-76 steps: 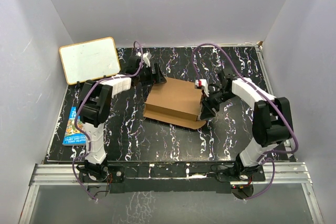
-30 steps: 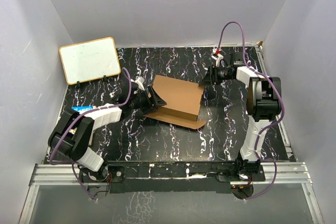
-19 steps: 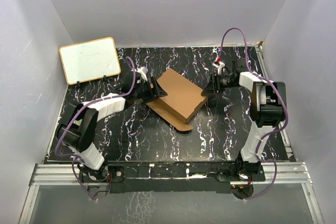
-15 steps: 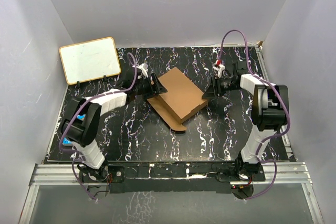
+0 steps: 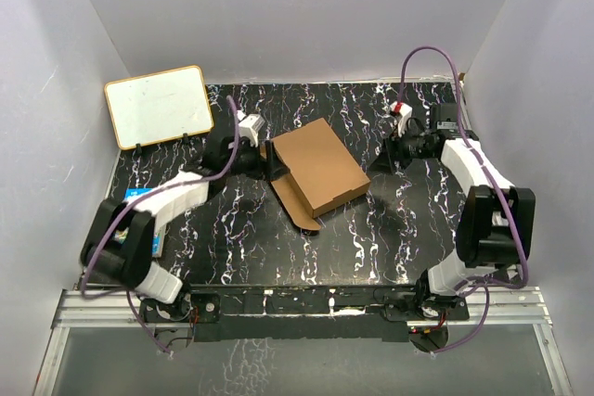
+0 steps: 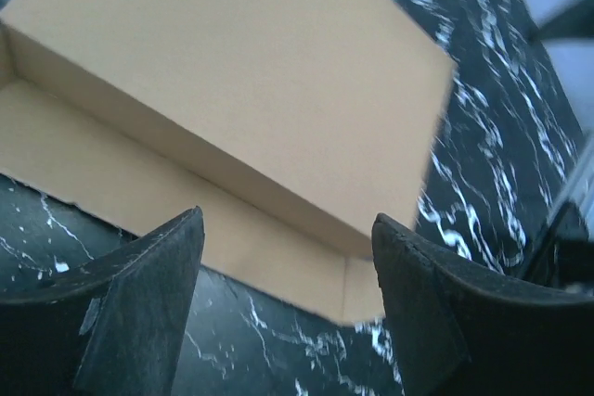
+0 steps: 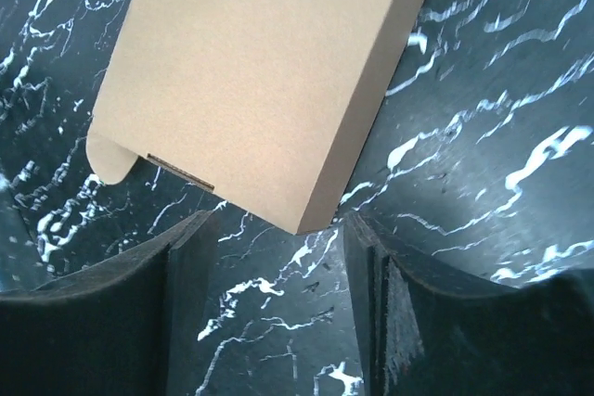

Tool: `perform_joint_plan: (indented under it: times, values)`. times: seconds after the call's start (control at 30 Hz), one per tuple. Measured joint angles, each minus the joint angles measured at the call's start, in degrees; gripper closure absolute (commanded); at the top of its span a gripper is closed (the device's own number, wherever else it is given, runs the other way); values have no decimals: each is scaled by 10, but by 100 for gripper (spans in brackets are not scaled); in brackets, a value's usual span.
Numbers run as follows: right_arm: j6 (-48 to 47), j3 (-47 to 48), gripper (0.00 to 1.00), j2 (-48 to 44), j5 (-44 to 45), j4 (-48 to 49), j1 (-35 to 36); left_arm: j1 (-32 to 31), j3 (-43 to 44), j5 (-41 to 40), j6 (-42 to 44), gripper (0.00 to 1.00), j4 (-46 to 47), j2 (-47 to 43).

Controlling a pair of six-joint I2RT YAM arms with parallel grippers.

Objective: Fold the paper box

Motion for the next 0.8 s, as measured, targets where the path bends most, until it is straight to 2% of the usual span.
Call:
perform_joint_plan:
  times: [0.07,0.17,0.3,0.43,0.6,0.67,0.8]
  values:
    - [-40,0,27,-29,-9,-6,-1,-1,-65,31,45,27,36,-83]
    - [-146,0,2,-68,-57,-40,0,-8,-172,80,103,23,119,-211]
    - [-339,-41,1,-106,-135,-81,10,-50,-290,122,175,22,216,-347]
    - [-485,-96,1,-111,-174,-111,41,-138,-343,102,257,25,221,-407]
    - [-560,-147,1,-108,-164,-86,77,-245,-346,36,335,38,212,-372]
    - [-562,-175,3,-113,-156,-58,79,-262,-344,17,351,44,215,-326]
    - [-562,-217,10,-129,-136,-24,79,-274,-329,-14,371,50,220,-219]
